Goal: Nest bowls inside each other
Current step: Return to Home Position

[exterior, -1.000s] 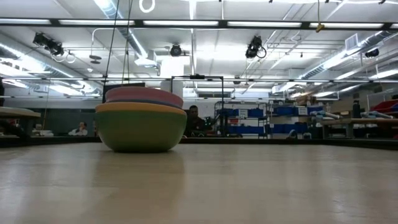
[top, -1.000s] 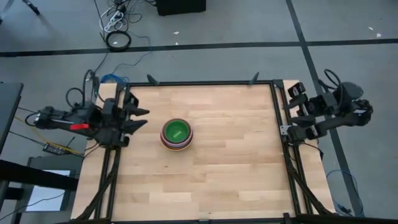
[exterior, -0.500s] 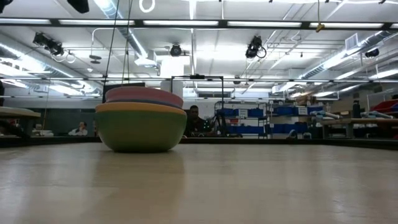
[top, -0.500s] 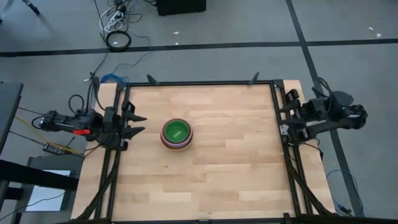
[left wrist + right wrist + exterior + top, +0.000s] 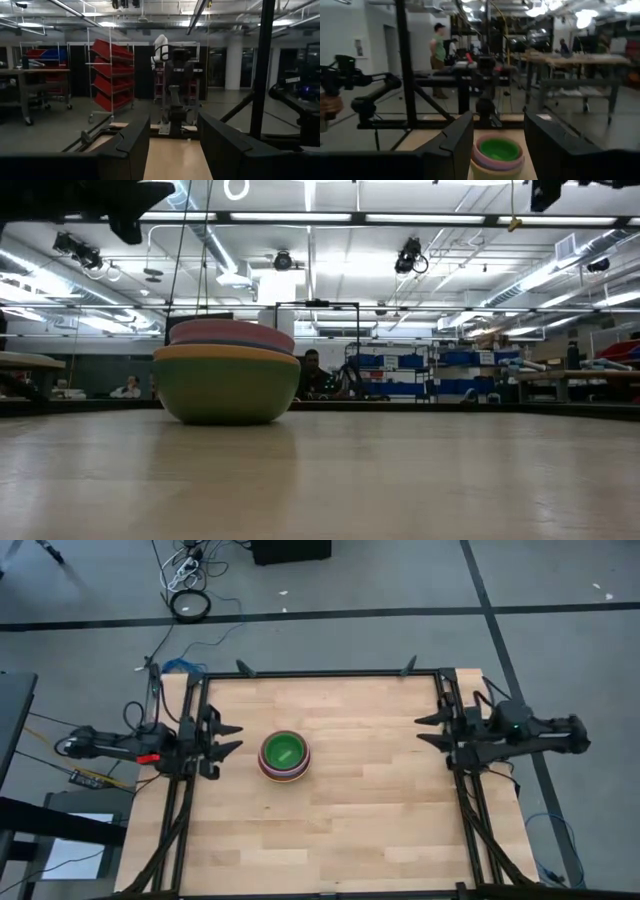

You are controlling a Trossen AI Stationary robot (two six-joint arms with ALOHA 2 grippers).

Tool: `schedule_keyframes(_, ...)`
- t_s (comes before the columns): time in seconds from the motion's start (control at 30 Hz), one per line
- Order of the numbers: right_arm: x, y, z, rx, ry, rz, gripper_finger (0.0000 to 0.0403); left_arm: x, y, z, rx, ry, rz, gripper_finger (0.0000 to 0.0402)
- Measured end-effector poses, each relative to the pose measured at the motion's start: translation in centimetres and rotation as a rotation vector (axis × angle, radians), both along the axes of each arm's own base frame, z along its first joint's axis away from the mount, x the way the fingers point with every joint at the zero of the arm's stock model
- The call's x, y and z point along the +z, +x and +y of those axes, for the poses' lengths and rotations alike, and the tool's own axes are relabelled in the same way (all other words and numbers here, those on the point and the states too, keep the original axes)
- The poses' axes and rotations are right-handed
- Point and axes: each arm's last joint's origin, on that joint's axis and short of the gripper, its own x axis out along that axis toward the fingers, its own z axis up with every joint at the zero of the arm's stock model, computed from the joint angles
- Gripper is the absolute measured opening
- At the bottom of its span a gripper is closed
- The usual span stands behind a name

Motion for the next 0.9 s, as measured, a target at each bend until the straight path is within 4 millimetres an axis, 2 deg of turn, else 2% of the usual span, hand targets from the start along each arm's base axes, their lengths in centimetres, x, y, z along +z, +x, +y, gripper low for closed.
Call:
schedule_keyframes(0.1, -0.8, 0.2, -0.3, -0.010, 0.031, 0.014, 0.0160, -0.9, -0.2, 0.0, -0.004, -0.016, -0.028, 0.0173)
schedule_keyframes(0.3, -0.9, -0.4, -0.7, 0.030, 0.028, -0.021, 0.0162, -2.5, -0.5, 0.1, -0.007, -0.021, -0.039, 0.0173)
schedule_keyframes(0.43, -2.1, -0.4, -0.8, 0.015, 0.053, 0.008, 0.0160, -3.3, -0.6, 0.1, -0.009, -0.025, -0.040, 0.0173)
schedule_keyframes(0.73, -6.8, 1.2, -0.9, 0.029, 0.024, 0.000, 0.0161, -5.0, -0.2, -0.2, -0.081, -0.026, -0.002, 0.0173)
schedule_keyframes(0.9, -9.2, 1.7, -0.9, 0.031, 0.001, 0.050, 0.0161, -6.0, 0.0, -0.3, -0.094, 0.010, 0.032, 0.0173)
